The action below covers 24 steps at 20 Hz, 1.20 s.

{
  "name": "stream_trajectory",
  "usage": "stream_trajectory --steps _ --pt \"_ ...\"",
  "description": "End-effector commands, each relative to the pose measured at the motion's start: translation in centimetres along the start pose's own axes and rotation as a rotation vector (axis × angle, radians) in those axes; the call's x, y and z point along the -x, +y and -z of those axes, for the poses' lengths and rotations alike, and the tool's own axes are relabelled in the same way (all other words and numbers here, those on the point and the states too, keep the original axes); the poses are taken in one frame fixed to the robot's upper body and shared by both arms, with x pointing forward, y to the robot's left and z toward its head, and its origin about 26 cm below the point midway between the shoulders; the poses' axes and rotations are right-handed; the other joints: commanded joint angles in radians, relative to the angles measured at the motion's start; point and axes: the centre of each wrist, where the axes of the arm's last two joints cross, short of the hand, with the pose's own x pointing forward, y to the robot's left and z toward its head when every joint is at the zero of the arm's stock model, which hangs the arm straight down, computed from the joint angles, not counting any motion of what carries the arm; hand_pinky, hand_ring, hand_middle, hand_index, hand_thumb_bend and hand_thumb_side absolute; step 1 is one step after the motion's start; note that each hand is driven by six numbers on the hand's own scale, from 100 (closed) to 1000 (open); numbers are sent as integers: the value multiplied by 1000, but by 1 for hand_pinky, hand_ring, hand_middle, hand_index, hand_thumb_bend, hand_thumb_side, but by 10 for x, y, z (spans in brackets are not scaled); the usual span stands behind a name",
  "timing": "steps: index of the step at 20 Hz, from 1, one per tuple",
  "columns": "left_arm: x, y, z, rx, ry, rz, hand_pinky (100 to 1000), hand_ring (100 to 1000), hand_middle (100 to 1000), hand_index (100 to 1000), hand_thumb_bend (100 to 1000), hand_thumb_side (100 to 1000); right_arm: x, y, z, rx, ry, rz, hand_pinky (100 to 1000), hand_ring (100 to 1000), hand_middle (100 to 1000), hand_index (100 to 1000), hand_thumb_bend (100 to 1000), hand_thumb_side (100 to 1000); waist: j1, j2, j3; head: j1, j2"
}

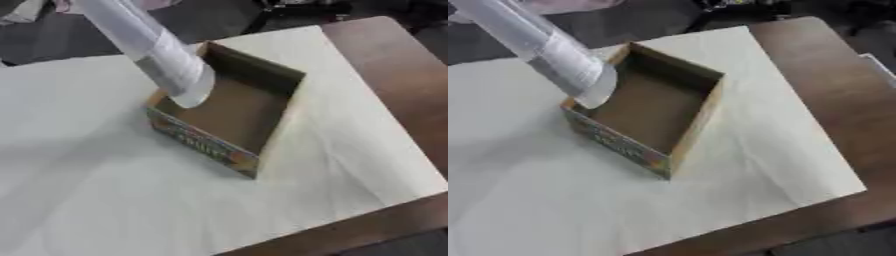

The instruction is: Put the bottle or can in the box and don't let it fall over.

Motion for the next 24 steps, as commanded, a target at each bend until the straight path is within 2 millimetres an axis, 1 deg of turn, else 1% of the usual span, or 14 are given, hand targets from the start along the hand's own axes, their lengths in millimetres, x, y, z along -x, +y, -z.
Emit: stream_trajectory --steps 1,5,6,7,10,14,17,24 --pt "-1 15 -1 -60 4 16 100 100 100 233 100 212 -16 -7 9 -14 -37 -39 975 1000 1000 906 100 272 -1 -13 -8 19 -12" --pt "0 14 6 -77 -1 8 100 100 100 235 100 218 -17 -5 11 -18 -48 -32 976 1000 1000 906 100 273 3 -5 -27 44 -18" --pt "1 13 7 -78 -1 9 100 100 100 236 100 152 -17 -4 12 -19 -49 -29 977 1000 1000 906 100 269 4 -3 -32 53 -18" --pt "1 11 9 -77 -2 8 100 100 100 237 100 224 -17 -4 12 -21 -51 -27 977 1000 1000 906 100 275 5 -1 -36 63 -19" --pt "3 4 15 -76 -3 6 100 100 100 238 100 228 -18 -2 15 -27 -59 -19 977 1000 1000 906 100 275 7 4 -48 95 -20" --pt "7 -8 22 -56 1 21 100 100 100 240 100 210 -19 2 19 -39 -72 -4 977 1000 1000 905 100 278 9 10 -65 139 -29" --pt "11 -15 26 -51 7 30 100 100 100 242 100 218 -19 4 20 -41 -76 4 978 1000 1000 905 100 281 11 14 -74 165 -32" --pt "20 -32 34 -32 19 24 100 100 100 265 100 241 -19 7 23 -48 -82 20 981 1000 1000 906 100 287 13 29 -90 186 -46"
